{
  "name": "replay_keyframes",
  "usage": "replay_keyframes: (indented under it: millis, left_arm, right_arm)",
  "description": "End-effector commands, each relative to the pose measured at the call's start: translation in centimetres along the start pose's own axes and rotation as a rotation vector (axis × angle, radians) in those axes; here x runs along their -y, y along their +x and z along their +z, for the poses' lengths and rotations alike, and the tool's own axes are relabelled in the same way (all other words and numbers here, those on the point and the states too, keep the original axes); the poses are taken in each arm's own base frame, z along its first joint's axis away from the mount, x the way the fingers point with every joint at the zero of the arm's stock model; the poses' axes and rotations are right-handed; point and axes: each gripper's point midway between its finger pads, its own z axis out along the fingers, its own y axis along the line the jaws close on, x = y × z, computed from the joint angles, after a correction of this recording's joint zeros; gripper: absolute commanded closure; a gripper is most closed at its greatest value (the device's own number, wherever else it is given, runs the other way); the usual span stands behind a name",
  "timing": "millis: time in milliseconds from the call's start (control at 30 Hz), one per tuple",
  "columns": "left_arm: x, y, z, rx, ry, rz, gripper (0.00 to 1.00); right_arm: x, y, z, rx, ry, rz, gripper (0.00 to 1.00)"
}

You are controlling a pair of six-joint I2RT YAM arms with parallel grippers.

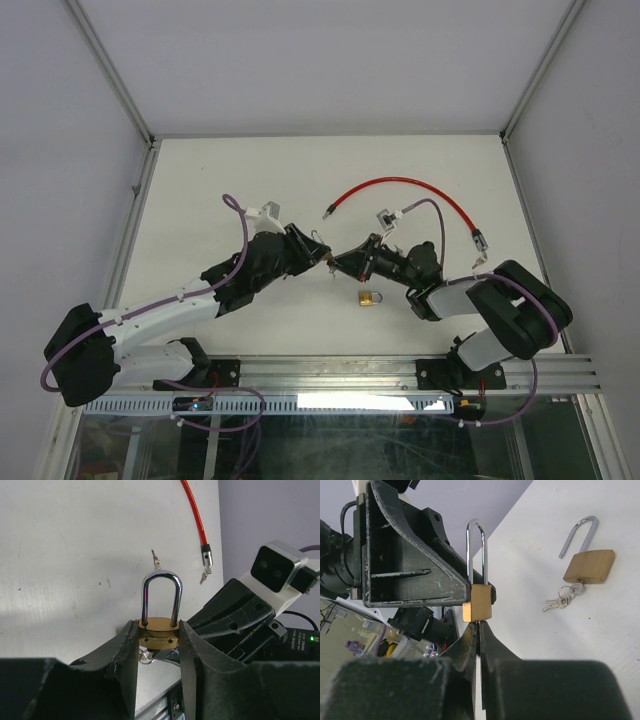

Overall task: Unlock with the key
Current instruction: Unlock the lock.

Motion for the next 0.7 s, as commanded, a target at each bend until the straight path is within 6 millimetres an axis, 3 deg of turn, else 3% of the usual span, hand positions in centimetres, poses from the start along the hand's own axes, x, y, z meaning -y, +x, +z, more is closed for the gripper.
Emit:
replay_keyframes:
  millis: [0, 167, 333, 667]
  left_arm:
    - [6.9, 5.8, -3.7, -0.264, 0.341, 0.003, 1.0]
    - [4.8, 4.2, -2.8, -0.169, 0.212, -0.006, 1.0]
    - [1.3, 1.4, -0.9, -0.016, -0.047, -0.092, 1.0]
    - [-2.0, -1.3, 1.5, 0.069, -0.212, -0.274, 1.0]
  right_arm:
    - [-5.3, -6.6, 2.1, 0.187, -0.201, -0.043, 1.0]
    - [-4.3, -5.8, 2.5, 0.139, -0.161, -0.062, 1.0]
    - [-2.7, -5.1, 2.7, 0.102, -0.063, -0.133, 0.99]
    - [-0.5, -3.1, 3.3, 0.015, 0.035, -0.172, 0.68]
